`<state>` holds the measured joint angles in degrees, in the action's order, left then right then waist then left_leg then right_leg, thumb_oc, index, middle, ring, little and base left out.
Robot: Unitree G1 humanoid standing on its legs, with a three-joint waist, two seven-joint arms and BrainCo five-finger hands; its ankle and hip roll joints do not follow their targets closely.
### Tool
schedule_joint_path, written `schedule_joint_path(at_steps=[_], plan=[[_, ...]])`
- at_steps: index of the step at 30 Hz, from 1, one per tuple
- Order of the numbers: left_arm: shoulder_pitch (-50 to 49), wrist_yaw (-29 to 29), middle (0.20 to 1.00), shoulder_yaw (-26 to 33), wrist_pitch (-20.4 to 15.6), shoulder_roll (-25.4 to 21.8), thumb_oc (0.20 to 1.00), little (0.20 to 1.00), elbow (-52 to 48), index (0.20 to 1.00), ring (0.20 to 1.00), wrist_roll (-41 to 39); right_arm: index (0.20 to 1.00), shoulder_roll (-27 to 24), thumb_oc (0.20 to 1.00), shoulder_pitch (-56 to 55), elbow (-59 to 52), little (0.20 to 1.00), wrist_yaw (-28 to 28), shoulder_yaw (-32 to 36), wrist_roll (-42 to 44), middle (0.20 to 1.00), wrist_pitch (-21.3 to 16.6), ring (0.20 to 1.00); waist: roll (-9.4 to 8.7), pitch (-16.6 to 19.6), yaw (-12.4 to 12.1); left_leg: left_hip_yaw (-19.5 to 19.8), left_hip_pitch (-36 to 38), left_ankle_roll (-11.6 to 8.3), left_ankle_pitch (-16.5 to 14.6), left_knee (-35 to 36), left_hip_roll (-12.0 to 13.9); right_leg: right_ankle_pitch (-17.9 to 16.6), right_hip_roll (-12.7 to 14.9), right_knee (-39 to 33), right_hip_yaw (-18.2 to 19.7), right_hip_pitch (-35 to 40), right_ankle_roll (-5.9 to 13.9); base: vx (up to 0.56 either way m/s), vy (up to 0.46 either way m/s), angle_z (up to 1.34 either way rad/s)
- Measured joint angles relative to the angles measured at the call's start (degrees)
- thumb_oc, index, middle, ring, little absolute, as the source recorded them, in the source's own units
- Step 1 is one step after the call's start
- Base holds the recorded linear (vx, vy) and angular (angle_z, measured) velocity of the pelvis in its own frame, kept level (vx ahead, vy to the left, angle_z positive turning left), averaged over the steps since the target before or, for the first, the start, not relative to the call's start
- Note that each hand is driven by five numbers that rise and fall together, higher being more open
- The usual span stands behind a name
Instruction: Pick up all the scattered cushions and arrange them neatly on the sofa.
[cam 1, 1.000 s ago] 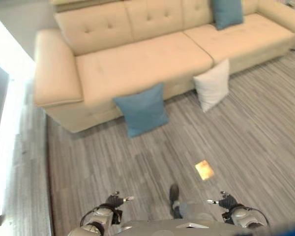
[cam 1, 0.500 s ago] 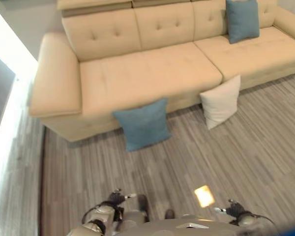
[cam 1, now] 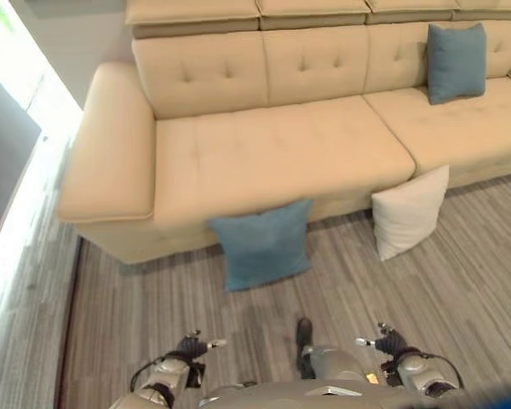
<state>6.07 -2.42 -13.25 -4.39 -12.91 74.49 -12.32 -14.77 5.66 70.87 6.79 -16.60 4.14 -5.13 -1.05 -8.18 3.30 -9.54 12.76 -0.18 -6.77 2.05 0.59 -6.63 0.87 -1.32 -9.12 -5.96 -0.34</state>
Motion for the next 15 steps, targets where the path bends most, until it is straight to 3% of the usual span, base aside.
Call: schedule_joint_path(at_steps=[3,4,5,7,8,10,11,13,15], plan=[[0.38,0.06,1.0,0.14,-0.06,0.72,1.0,1.0,0.04,1.0,1.0,0.08,1.0,-0.66,1.0,-1.21,-0.14,1.0,-0.01,0.37,0.07,1.0,0.03,1.0,-0.69,0.22,0.11,1.59,-0.87,-1.18,0.11,-6.57,0.67,0.19,-0.11,-3.99,-1.26,5.32,-1.27,0.04,-0.148,0.33],[0.75,0.06,1.0,0.14,-0.07,1.07,1.0,1.0,0.06,1.0,1.0,0.08,1.0,-1.16,1.0,-1.67,-0.38,1.0,-0.02,0.52,0.09,1.0,0.03,1.0,-1.24,0.42,0.25,2.2,-3.31,-3.59,-0.39,-11.26,1.23,0.94,-0.17,-3.96,-2.21,5.64,-2.34,0.0,-0.221,0.38],[1.57,0.05,1.0,-0.01,-0.09,1.19,1.0,1.0,0.03,1.0,1.0,0.08,1.0,-1.36,1.0,-1.73,-0.6,1.0,0.04,0.55,0.12,1.0,-0.05,1.0,-1.52,0.46,0.26,2.73,-6.67,-5.12,-0.98,-17.4,1.51,1.44,0.24,-3.99,-3.11,5.61,-2.02,0.0,-0.129,0.46],[2.54,0.07,1.0,-0.03,-0.09,1.33,1.0,1.0,-0.23,1.0,1.0,-0.02,1.0,-1.38,1.0,-1.17,-0.34,1.0,0.0,0.36,0.12,1.0,-0.21,1.0,-3.7,-0.48,-0.26,2.54,-13.85,-8.0,0.16,-29.26,2.64,2.22,0.21,-3.91,-3.81,5.5,-4.68,0.04,-0.087,0.26],[3.01,0.07,1.0,-0.07,-0.06,1.22,1.0,1.0,-0.26,1.0,1.0,-0.03,1.0,-1.28,1.0,-1.0,0.52,1.0,0.02,-0.26,0.14,1.0,-0.25,1.0,-4.35,-0.89,-0.59,2.22,-15.28,-8.04,0.05,-31.88,3.3,2.49,0.15,-3.96,-4.08,5.64,-4.86,0.06,-0.021,0.03],[3.05,0.06,1.0,-0.1,-0.03,1.06,1.0,1.0,-0.18,1.0,1.0,-0.07,1.0,-1.22,1.0,-0.9,1.18,1.0,0.02,-0.75,0.17,1.0,-0.19,1.0,-5.71,-1.67,-0.5,1.78,-15.53,-7.69,0.12,-23.56,4.05,3.48,-0.42,-4.17,-4.78,5.98,-4.67,0.21,0.026,0.18],[2.98,0.07,1.0,-0.19,0.06,1.07,1.0,1.0,-0.2,1.0,1.0,-0.07,1.0,-1.32,1.0,-0.92,1.58,1.0,0.02,-0.73,0.18,1.0,-0.16,1.0,-5.87,-2.23,-0.39,0.92,-15.3,-6.45,1.95,-12.48,4.63,4.15,-0.96,-4.27,-5.29,6.49,-4.62,0.29,0.085,0.27],[2.83,0.06,1.0,-0.25,0.04,1.18,1.0,1.0,-0.2,1.0,1.0,-0.06,1.0,-1.33,1.0,-1.09,2.56,1.0,0.03,-0.83,0.17,1.0,-0.09,1.0,-5.53,-2.28,-0.23,0.88,-15.28,-6.71,5.92,-2.47,4.36,5.28,-1.09,-4.27,-5.59,7.4,-4.19,0.19,0.084,0.07],[2.37,0.04,1.0,-0.23,0.04,1.18,1.0,1.0,-0.19,1.0,1.0,-0.08,1.0,-1.4,1.0,-1.46,2.75,1.0,0.03,-0.82,0.17,1.0,-0.1,1.0,-4.17,-2.56,-0.33,0.83,-16.0,-6.87,9.75,1.52,5.01,5.83,-1.78,-4.27,-5.48,8.6,-4.33,0.19,0.116,-0.13]])
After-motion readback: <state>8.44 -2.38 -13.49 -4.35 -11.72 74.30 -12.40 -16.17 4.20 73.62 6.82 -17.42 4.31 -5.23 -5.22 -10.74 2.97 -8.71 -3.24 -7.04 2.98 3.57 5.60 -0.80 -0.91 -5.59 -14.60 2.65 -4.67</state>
